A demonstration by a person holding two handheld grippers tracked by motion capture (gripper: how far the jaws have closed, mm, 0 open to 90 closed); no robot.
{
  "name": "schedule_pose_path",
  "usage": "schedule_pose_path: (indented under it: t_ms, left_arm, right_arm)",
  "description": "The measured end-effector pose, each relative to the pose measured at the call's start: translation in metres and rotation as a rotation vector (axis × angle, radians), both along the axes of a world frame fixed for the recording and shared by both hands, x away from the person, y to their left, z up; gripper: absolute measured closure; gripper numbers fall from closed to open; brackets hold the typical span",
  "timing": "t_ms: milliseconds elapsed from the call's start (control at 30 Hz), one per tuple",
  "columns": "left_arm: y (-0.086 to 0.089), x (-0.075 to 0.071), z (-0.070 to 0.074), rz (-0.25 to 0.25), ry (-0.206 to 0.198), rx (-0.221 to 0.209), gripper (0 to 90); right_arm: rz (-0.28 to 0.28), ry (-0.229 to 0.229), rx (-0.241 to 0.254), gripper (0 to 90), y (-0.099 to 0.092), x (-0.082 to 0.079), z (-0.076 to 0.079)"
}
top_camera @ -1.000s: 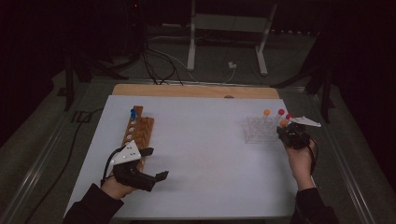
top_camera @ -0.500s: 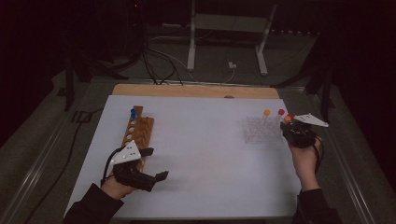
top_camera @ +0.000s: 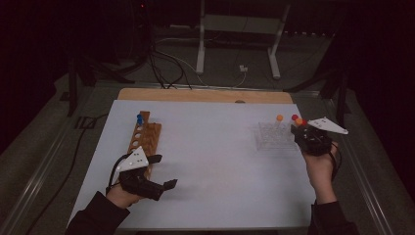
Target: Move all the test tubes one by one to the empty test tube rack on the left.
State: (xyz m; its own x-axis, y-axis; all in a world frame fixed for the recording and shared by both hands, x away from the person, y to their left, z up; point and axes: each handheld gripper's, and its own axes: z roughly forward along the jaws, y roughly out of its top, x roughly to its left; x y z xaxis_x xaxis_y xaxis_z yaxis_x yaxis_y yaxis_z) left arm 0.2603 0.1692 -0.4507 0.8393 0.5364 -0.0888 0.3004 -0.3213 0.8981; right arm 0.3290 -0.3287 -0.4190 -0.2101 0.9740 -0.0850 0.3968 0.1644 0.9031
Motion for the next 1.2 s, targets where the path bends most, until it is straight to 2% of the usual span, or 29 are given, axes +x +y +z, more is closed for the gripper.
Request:
schedule_pose_path:
  t_ms: [300,533,1200]
  left_arm:
    - [-0.004,0.002,0.002,-0.011,0.004,0.01,1.9]
    - [-0.011,0.004,0.002,-0.037,0.014,0.021,1.9]
    - [-0.04,0.012,0.015,-0.085,0.004,0.037,3.4]
  right_arm:
    - [0.123,0.01,-0.001,74.7,0.032,-0.012,0.001]
    - [0.211,0.022,-0.01,74.7,0.055,-0.022,-0.001]
    - [0.427,0.075,-0.044,74.7,0.117,-0.047,-0.021]
